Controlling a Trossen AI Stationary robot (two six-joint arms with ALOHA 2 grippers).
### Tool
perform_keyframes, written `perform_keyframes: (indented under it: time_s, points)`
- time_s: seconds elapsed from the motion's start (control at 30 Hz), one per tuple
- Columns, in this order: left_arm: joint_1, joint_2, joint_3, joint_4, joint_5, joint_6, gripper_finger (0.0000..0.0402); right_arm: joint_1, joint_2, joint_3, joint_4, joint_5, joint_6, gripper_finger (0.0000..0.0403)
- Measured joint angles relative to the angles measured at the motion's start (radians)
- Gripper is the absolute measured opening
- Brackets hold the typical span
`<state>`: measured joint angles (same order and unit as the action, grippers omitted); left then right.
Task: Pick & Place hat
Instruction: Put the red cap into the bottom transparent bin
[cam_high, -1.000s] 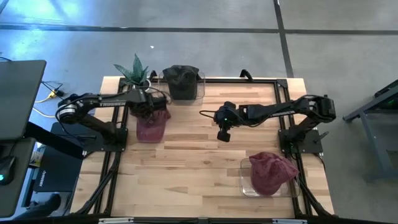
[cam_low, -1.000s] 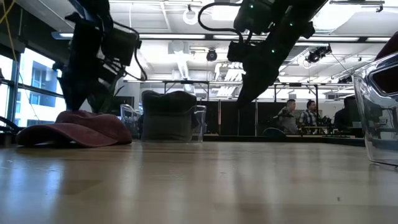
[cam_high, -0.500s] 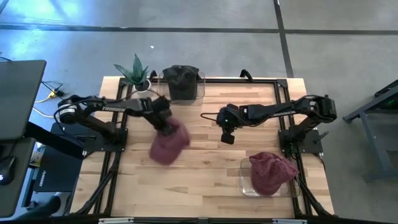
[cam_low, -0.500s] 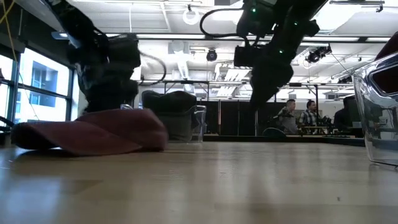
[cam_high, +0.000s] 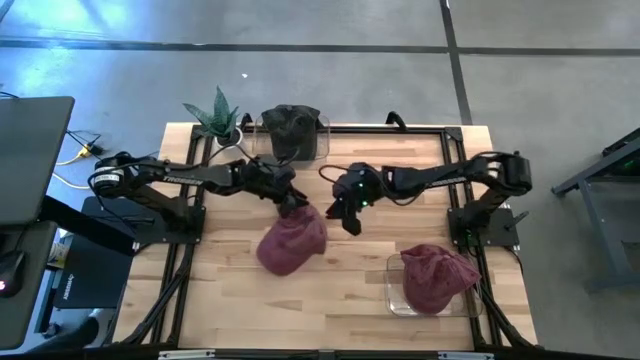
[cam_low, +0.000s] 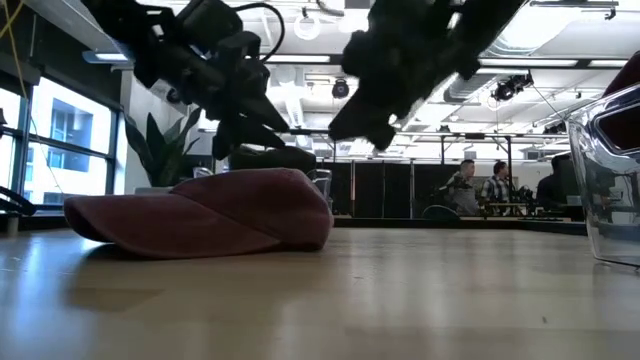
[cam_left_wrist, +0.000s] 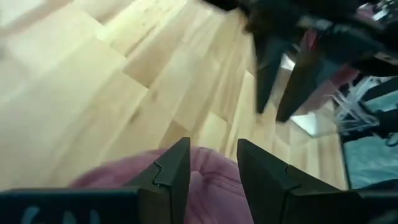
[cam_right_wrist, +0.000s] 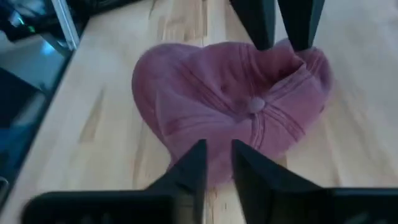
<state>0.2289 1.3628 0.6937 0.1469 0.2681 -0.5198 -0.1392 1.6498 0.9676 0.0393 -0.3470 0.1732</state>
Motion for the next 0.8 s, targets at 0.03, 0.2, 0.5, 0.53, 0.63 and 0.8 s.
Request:
perform_keyframes:
  time_s: [0.03, 0.2, 0.5, 0.53, 0.63, 0.8]
  points:
    - [0.000, 0.000, 0.005, -0.011, -0.019, 0.017, 0.0126, -0.004, 0.027, 0.000, 0.035, -0.026, 0.017, 0.0093]
    - [0.000, 0.000, 0.060, -0.181, -0.152, 0.111, 0.0126, -0.008, 0.165, 0.018, 0.159, -0.063, 0.099, 0.0196]
    - [0.000, 0.000, 0.276, -0.576, -0.411, 0.241, 0.0126, -0.047, 0.359, 0.225, 0.026, -0.191, 0.029, 0.0243]
    - [0.000, 0.000, 0.304, -0.623, -0.431, 0.251, 0.0126, -0.050, 0.378, 0.247, -0.002, -0.193, 0.007, 0.0233]
    - [0.000, 0.000, 0.373, -0.732, -0.470, 0.277, 0.0126, -0.056, 0.415, 0.299, -0.058, -0.188, -0.053, 0.0183]
    - [0.000, -0.034, 0.408, -0.883, -0.470, 0.280, 0.0126, -0.054, 0.405, 0.317, -0.109, -0.089, -0.149, 0.0044]
